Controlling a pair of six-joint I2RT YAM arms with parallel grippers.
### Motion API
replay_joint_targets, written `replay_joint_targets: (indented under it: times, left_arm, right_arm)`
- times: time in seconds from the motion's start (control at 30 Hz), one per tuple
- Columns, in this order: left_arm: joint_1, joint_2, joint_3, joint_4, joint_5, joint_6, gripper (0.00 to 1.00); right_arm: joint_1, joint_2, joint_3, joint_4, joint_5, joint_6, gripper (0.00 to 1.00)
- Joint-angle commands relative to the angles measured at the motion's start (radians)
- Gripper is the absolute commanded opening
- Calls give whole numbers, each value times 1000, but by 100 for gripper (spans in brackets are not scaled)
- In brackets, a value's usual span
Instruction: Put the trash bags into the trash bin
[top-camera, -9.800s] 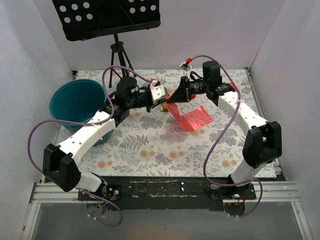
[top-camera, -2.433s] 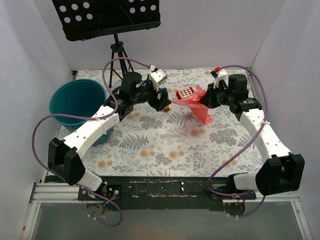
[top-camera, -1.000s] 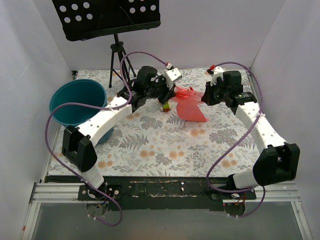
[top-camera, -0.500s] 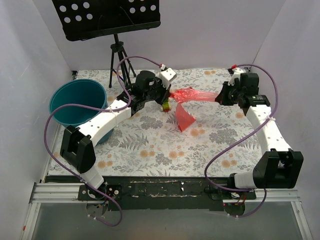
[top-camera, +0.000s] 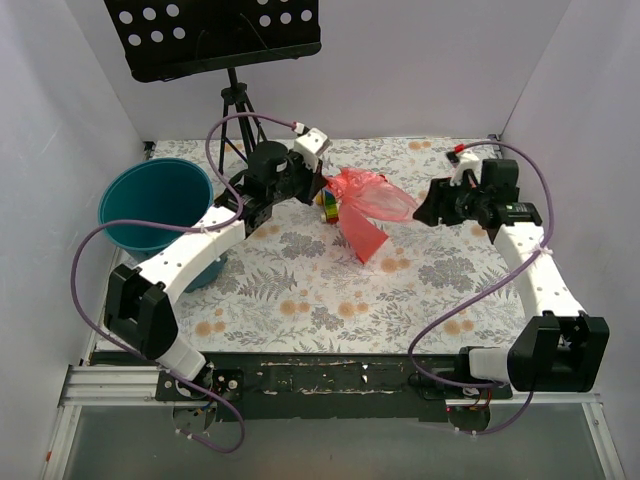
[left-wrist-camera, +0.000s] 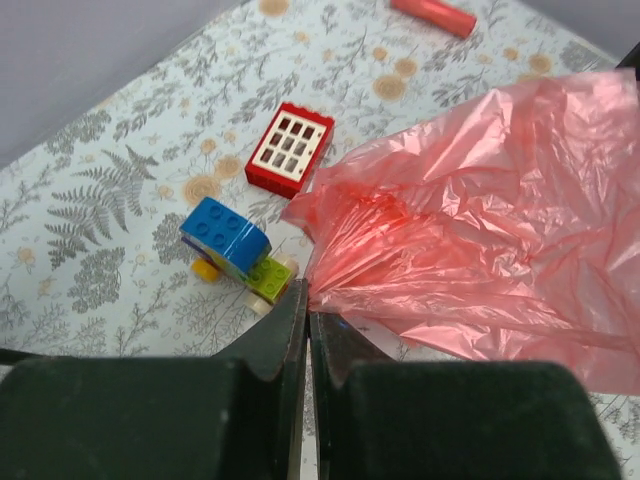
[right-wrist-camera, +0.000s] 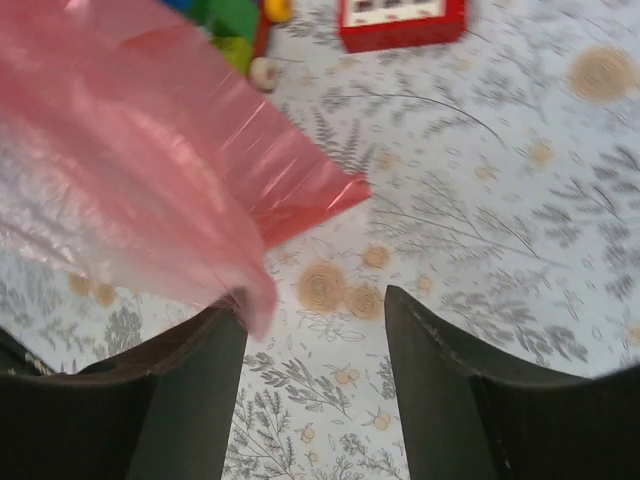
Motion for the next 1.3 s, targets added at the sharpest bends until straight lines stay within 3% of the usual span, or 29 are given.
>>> replay_joint_targets:
  times: [0.0, 0.23, 0.37, 0.57, 0.83, 1.07, 1.2, 1.23, 1.27]
  left_arm:
    - [10, -107, -18, 84, 173, -27, 0]
    - [10, -100, 19, 51, 233, 8, 0]
    - [10, -107, 25, 31, 252, 39, 0]
    - [10, -90, 48, -5, 224, 58, 0]
    - [10, -74, 71, -23, 226, 65, 0]
    - [11, -64, 94, -35, 233, 69, 0]
    - [10, -62, 97, -49, 235, 75, 0]
    - [8, -58, 101, -57, 236, 80, 0]
    - [8, -57, 104, -64, 236, 81, 0]
  right_arm:
    - [153, -55, 68, 57, -144, -200, 68]
    - [242, -36, 130, 122, -195, -231, 70]
    - [250, 0, 191, 137, -155, -221, 72]
    - [273, 36, 277, 105, 23, -274, 75]
    - [305, 8, 305, 85, 156, -349, 79]
    - [378, -10, 293, 112, 111, -450, 79]
    - [457, -15, 299, 122, 80, -512, 78]
    - [472, -16, 303, 120, 80, -524, 75]
    - [483, -10, 308, 120, 90, -521, 65]
